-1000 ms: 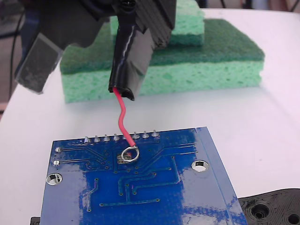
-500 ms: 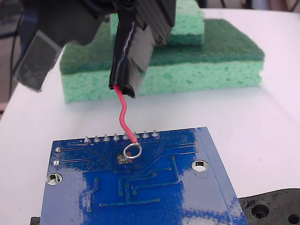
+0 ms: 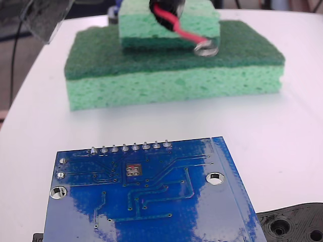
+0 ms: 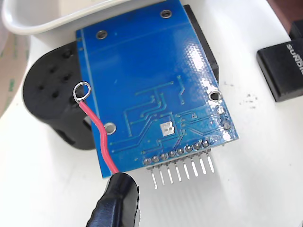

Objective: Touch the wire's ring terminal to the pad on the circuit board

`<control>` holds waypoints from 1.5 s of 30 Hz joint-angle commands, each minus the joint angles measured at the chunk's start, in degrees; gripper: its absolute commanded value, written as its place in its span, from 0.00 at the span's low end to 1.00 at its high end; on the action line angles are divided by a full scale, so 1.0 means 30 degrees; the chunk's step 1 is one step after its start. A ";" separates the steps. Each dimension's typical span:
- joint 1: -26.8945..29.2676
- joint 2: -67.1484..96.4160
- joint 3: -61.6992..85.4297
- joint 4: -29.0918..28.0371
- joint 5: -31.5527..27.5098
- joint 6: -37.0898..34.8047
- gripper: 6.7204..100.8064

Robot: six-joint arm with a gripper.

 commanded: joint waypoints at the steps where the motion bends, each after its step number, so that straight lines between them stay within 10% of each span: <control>1: 0.0117 0.0703 0.0293 0.0146 -0.1143 -0.0703 0.99; 28: 0.2432 1.7021 0.9902 0.4951 -0.8262 -0.4951 0.99; 45: 0.1963 1.7725 0.9727 0.6445 -0.7588 -0.5859 0.99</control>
